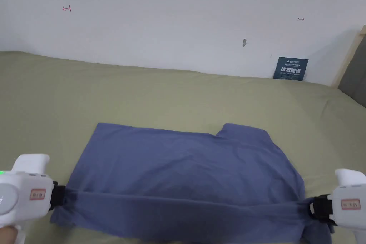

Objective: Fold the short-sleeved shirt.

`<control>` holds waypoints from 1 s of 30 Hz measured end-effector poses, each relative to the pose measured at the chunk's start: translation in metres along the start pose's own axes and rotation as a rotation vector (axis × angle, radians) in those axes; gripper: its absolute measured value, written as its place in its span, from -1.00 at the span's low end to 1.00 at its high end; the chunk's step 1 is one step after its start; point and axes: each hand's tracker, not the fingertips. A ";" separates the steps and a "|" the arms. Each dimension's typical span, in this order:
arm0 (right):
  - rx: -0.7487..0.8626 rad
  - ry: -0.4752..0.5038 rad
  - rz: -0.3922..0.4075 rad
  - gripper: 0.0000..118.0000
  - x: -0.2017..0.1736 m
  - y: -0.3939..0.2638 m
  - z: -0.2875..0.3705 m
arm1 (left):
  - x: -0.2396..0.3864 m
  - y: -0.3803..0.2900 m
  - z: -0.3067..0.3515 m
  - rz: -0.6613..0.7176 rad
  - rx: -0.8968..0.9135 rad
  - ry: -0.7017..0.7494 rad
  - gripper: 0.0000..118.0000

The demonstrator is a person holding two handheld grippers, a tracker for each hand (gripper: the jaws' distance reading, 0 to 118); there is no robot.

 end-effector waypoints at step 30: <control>0.459 0.051 0.058 -0.99 -0.081 -0.110 0.066 | 0.068 -0.079 0.072 -0.047 0.331 -0.162 -1.00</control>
